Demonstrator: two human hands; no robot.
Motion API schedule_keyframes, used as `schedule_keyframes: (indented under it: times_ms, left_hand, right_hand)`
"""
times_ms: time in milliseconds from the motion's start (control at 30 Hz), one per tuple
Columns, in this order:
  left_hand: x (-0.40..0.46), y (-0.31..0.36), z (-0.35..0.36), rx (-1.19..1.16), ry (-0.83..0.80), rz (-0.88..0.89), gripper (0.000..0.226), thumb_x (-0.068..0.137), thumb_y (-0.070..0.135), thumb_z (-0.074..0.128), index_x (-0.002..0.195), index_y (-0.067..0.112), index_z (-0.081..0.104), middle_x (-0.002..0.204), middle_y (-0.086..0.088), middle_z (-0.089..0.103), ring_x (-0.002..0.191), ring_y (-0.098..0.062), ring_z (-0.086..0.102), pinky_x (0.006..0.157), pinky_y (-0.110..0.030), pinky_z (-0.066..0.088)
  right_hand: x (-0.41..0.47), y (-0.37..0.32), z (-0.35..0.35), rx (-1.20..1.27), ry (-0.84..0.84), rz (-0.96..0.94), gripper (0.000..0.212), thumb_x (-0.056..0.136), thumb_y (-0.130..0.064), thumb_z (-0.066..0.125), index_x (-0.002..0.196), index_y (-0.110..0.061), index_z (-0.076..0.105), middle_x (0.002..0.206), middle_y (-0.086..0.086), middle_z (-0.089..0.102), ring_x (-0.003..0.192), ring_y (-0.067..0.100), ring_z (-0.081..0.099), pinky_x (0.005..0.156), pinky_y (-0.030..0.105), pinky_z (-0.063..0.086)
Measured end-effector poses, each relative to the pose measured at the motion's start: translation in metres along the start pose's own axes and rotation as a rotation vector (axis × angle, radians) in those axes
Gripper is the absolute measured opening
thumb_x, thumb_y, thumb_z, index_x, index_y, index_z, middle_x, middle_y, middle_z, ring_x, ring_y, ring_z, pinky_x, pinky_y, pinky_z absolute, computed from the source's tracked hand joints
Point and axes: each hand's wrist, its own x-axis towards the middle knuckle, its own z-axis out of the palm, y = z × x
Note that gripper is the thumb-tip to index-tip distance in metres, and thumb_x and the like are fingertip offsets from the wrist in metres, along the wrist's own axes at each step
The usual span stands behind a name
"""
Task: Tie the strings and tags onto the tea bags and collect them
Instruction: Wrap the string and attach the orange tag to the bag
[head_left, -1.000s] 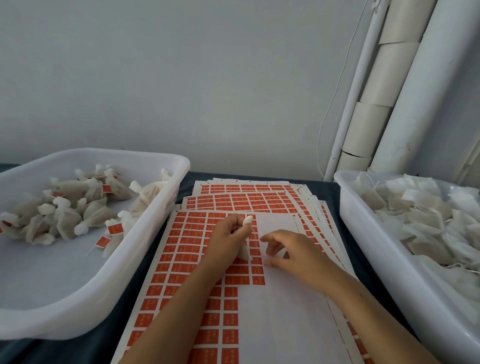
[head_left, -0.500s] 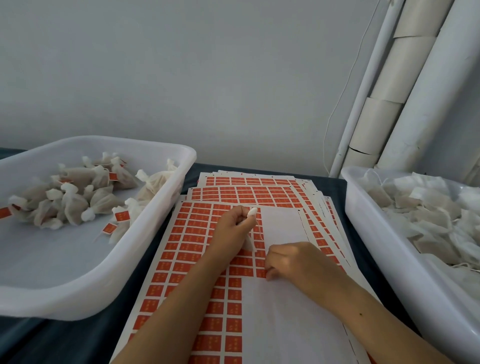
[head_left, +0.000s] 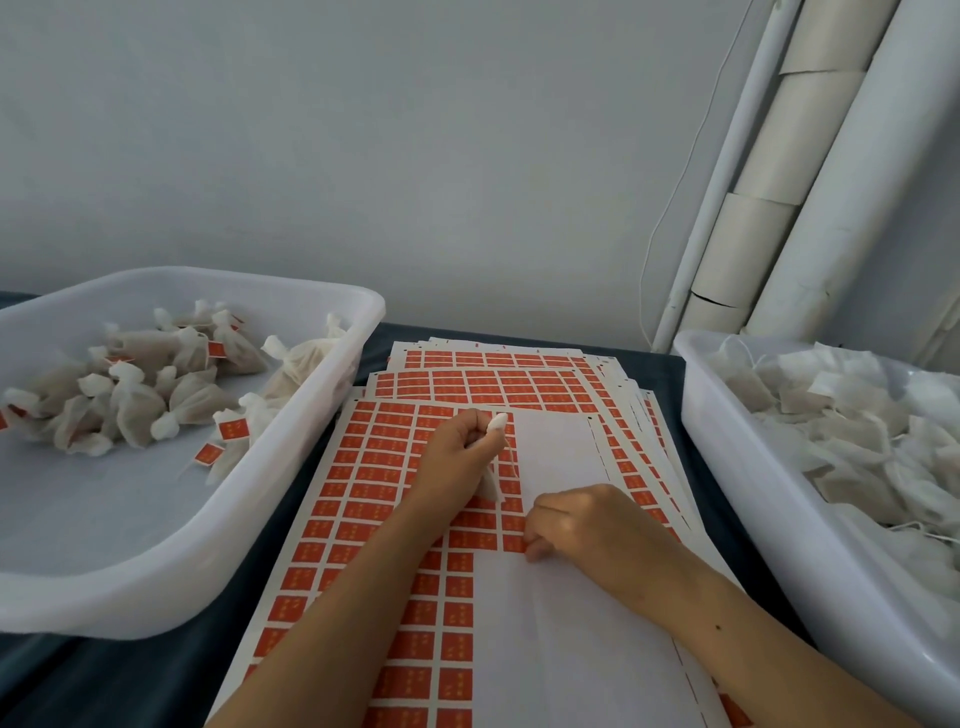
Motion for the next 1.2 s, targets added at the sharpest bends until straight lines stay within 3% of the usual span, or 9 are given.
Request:
schedule_keyframes:
  times_ms: [67, 200, 467, 567, 633, 700, 900, 1000, 1200]
  left_hand:
    - [0.001, 0.0, 0.001, 0.01, 0.001, 0.013, 0.021, 0.095, 0.027, 0.051, 0.079, 0.015, 0.057, 0.084, -0.01, 0.064, 0.075, -0.024, 0.06, 0.067, -0.021, 0.05]
    - [0.0, -0.001, 0.002, 0.011, 0.007, 0.016, 0.021, 0.095, 0.027, 0.051, 0.078, 0.017, 0.056, 0.085, -0.011, 0.064, 0.072, -0.019, 0.059, 0.064, -0.018, 0.049]
    - [0.0, -0.002, 0.003, 0.007, 0.01, 0.021, 0.022, 0.095, 0.026, 0.051, 0.089, 0.007, 0.061, 0.092, -0.013, 0.066, 0.086, -0.03, 0.064, 0.073, -0.027, 0.054]
    - [-0.001, -0.003, 0.004, -0.009, -0.003, 0.017, 0.026, 0.096, 0.026, 0.05, 0.092, 0.003, 0.061, 0.094, -0.015, 0.067, 0.087, -0.031, 0.064, 0.075, -0.031, 0.055]
    - [0.0, -0.003, 0.003, 0.0, -0.001, 0.015, 0.024, 0.096, 0.026, 0.05, 0.09, 0.005, 0.061, 0.092, -0.014, 0.067, 0.085, -0.031, 0.064, 0.07, -0.023, 0.053]
    - [0.002, -0.004, 0.003, 0.013, 0.008, 0.016, 0.021, 0.095, 0.026, 0.051, 0.086, 0.01, 0.06, 0.09, -0.013, 0.066, 0.082, -0.029, 0.064, 0.065, -0.018, 0.05]
    - [0.002, -0.005, 0.004, 0.014, 0.022, 0.033, 0.021, 0.095, 0.026, 0.051, 0.086, 0.01, 0.061, 0.088, -0.012, 0.067, 0.077, -0.024, 0.063, 0.059, -0.011, 0.048]
    - [0.003, -0.006, 0.005, 0.025, 0.034, 0.025, 0.019, 0.095, 0.026, 0.052, 0.087, 0.011, 0.06, 0.089, -0.011, 0.067, 0.081, -0.027, 0.064, 0.066, -0.019, 0.051]
    - [0.001, -0.005, 0.006, 0.018, 0.028, 0.04, 0.019, 0.095, 0.025, 0.051, 0.081, 0.015, 0.058, 0.087, -0.011, 0.066, 0.078, -0.025, 0.062, 0.064, -0.017, 0.049]
  right_hand:
    - [0.0, 0.0, 0.0, -0.005, 0.005, 0.005, 0.031, 0.087, -0.025, 0.063, 0.115, -0.012, 0.064, 0.115, 0.002, 0.066, 0.098, 0.017, 0.066, 0.098, 0.022, 0.039]
    - [-0.003, -0.006, -0.002, -0.04, 0.114, 0.007, 0.033, 0.056, -0.025, 0.088, 0.084, -0.015, 0.074, 0.08, -0.004, 0.073, 0.063, 0.011, 0.069, 0.071, 0.019, 0.053]
    - [0.0, -0.013, 0.006, -0.135, 0.154, 0.008, 0.042, 0.041, -0.03, 0.093, 0.076, -0.017, 0.075, 0.068, -0.006, 0.071, 0.051, 0.009, 0.066, 0.056, 0.018, 0.055]
    - [0.003, -0.011, 0.002, -0.119, 0.079, 0.035, 0.036, 0.064, -0.026, 0.084, 0.096, -0.013, 0.073, 0.088, -0.001, 0.073, 0.069, 0.012, 0.07, 0.074, 0.021, 0.054]
    - [0.004, -0.006, 0.003, -0.069, 0.008, 0.04, 0.035, 0.09, -0.026, 0.058, 0.123, -0.013, 0.058, 0.12, 0.001, 0.063, 0.101, 0.016, 0.065, 0.099, 0.023, 0.041]
    - [0.003, -0.002, 0.002, -0.033, -0.021, 0.028, 0.037, 0.095, -0.028, 0.048, 0.129, -0.014, 0.052, 0.13, 0.001, 0.057, 0.112, 0.016, 0.059, 0.106, 0.022, 0.032]
    - [0.006, -0.005, 0.001, -0.053, -0.028, 0.038, 0.037, 0.096, -0.027, 0.046, 0.131, -0.014, 0.05, 0.131, 0.002, 0.056, 0.113, 0.017, 0.058, 0.106, 0.023, 0.033]
    - [0.004, -0.008, 0.002, -0.038, -0.033, 0.058, 0.038, 0.096, -0.025, 0.047, 0.132, -0.014, 0.048, 0.13, 0.003, 0.056, 0.111, 0.018, 0.059, 0.104, 0.025, 0.036]
    - [0.003, -0.009, 0.006, -0.113, -0.012, 0.071, 0.031, 0.089, -0.018, 0.061, 0.118, -0.008, 0.061, 0.11, 0.008, 0.068, 0.09, 0.021, 0.068, 0.09, 0.029, 0.049]
